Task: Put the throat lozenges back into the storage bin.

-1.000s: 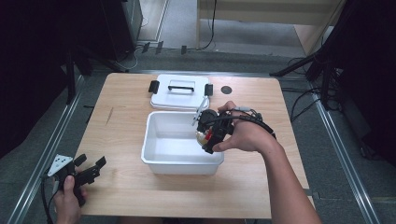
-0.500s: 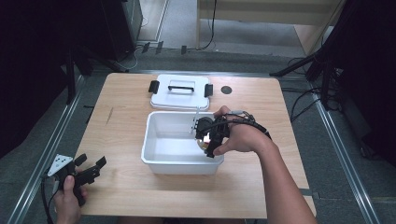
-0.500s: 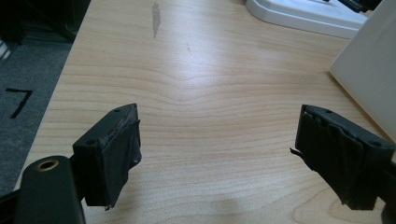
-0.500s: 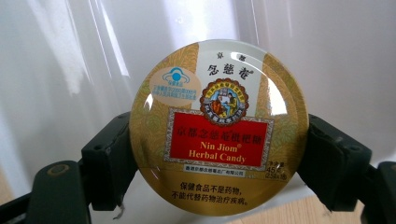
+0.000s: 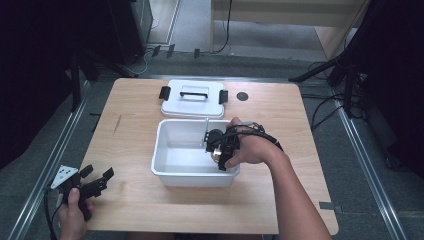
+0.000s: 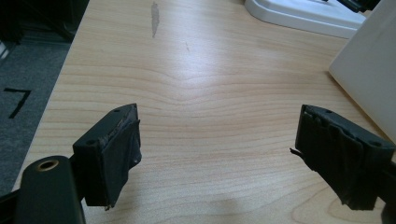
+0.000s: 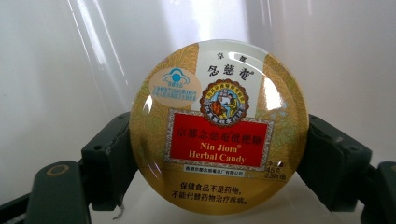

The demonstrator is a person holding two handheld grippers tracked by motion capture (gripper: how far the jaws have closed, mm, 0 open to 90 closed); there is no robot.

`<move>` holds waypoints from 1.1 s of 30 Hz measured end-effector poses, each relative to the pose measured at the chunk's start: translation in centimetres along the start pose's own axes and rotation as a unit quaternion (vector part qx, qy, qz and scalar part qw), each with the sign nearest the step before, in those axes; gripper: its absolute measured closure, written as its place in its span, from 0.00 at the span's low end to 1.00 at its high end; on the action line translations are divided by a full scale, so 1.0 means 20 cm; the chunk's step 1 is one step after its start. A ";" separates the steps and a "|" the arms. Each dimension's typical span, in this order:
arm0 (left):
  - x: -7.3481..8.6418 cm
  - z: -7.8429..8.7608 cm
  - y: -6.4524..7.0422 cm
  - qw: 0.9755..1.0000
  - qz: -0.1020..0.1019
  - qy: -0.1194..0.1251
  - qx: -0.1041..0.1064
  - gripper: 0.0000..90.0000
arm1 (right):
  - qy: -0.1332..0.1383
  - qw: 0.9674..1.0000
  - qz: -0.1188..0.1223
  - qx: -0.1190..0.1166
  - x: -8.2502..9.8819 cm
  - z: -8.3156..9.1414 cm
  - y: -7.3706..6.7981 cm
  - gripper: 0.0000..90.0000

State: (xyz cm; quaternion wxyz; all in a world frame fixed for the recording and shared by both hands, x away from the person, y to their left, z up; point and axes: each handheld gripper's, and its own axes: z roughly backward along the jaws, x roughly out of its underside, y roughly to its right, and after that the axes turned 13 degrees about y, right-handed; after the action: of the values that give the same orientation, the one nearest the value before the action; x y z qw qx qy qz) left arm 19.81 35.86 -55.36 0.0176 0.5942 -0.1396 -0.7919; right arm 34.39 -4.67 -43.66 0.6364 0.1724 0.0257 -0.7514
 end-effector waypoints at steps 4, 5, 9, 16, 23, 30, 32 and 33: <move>0.00 0.00 0.00 1.000 0.000 0.000 0.000 0.16 | -0.010 1.000 -0.002 0.003 -0.01 -0.02 -0.01 0.22; 0.00 0.00 0.00 1.000 0.000 0.000 0.000 0.16 | -0.010 1.000 0.001 0.006 -0.01 -0.02 -0.01 0.22; 0.00 0.00 0.01 1.000 -0.006 0.003 0.004 0.16 | -0.016 1.000 -0.004 0.007 -0.01 -0.03 -0.01 0.22; 0.00 0.00 0.01 1.000 -0.007 0.004 0.005 0.16 | -0.012 1.000 0.000 0.011 -0.01 -0.03 -0.01 0.23; 0.00 0.01 0.01 1.000 -0.006 0.004 0.006 0.16 | -0.004 1.000 -0.008 0.015 0.00 0.00 -0.01 0.28; 0.00 0.01 0.01 1.000 -0.008 0.005 0.008 0.16 | 0.046 0.998 -0.038 0.010 -0.02 0.13 0.01 0.29; 0.00 0.01 0.01 1.000 -0.007 0.005 0.009 0.16 | 0.054 0.998 -0.041 0.014 -0.02 0.17 0.01 0.29; 0.00 0.01 0.00 1.000 -0.006 0.007 0.009 0.16 | 0.056 0.997 -0.042 0.014 -0.02 0.20 0.01 0.29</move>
State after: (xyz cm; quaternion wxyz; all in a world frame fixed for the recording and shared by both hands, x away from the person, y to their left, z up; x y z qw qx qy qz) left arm 19.66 35.79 -55.34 0.0086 0.6006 -0.1426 -0.7866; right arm 33.74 -5.32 -39.81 0.5991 0.2219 0.0580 -0.7671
